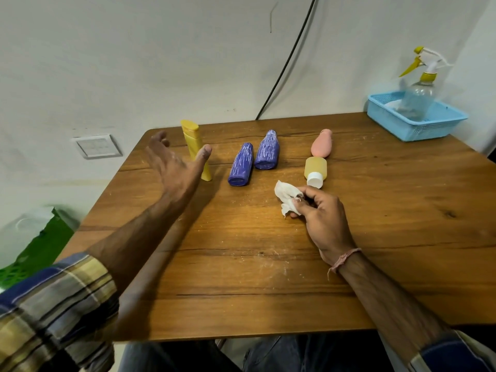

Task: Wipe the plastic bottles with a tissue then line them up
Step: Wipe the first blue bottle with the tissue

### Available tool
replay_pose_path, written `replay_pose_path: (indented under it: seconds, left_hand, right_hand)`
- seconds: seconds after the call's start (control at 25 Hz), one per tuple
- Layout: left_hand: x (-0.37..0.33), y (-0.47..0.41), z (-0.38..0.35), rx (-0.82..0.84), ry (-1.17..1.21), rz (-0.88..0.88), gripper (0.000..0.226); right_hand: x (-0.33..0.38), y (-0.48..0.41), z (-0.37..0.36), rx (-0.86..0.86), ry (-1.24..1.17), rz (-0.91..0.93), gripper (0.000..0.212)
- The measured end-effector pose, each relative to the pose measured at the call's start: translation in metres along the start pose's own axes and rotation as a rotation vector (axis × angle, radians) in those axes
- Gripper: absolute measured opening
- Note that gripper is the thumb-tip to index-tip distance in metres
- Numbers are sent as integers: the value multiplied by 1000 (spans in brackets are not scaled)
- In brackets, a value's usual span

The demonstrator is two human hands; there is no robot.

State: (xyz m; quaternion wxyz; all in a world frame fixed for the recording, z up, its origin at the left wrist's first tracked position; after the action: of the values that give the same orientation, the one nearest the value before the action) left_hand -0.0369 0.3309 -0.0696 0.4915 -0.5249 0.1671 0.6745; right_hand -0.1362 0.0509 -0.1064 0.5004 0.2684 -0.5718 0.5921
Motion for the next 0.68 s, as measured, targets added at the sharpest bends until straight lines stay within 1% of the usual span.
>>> replay_pose_path:
  seconds: [0.04, 0.08, 0.16, 0.2, 0.24, 0.32, 0.4, 0.44, 0.52, 0.68]
  left_hand:
    - [-4, 15, 2, -50, 18, -100, 79]
    - [-10, 30, 1, -43, 13, -192, 66]
    - [-24, 57, -10, 94, -99, -306, 41]
    - [-29, 66, -20, 153, -213, -322, 38]
    - [-31, 69, -29, 182, -341, -304, 43]
    - [-30, 65, -42, 186, -536, -180, 64]
    - [-25, 60, -52, 204, -636, -69, 81]
    - [-21, 57, -57, 218, -669, -28, 85]
    - [-16, 54, -62, 234, -679, 39, 84]
    - [-13, 54, -60, 220, -583, 92, 63]
  right_hand:
    - [1, 0, 0, -4, -13, -1, 25]
    - [2, 0, 0, -7, -19, 2, 25]
    - [2, 1, 1, -11, -26, 5, 24]
    - [2, 1, 1, -14, -31, 4, 25]
    - [2, 0, 1, -17, -38, 0, 26]
    - [0, 0, 1, -25, -36, -17, 27]
    - [-3, 0, 1, -28, -20, -31, 27]
    - [-3, 0, 2, -27, -15, -32, 27]
    - [-3, 0, 1, -24, -4, -20, 26]
    - [-1, 1, 2, -32, -49, -27, 26]
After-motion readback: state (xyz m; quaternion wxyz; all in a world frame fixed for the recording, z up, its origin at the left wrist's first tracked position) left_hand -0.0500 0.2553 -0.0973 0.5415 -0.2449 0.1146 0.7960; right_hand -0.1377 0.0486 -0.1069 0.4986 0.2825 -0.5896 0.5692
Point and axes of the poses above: each hand's wrist, its own y-axis away from the middle knuckle, its own z-axis out of the back of the hand, x = y × z, the point moved 4 cm from there along -y, towards the middle knuckle, and after that the axes turned 12 degrees about z, right-handed, at the moved point
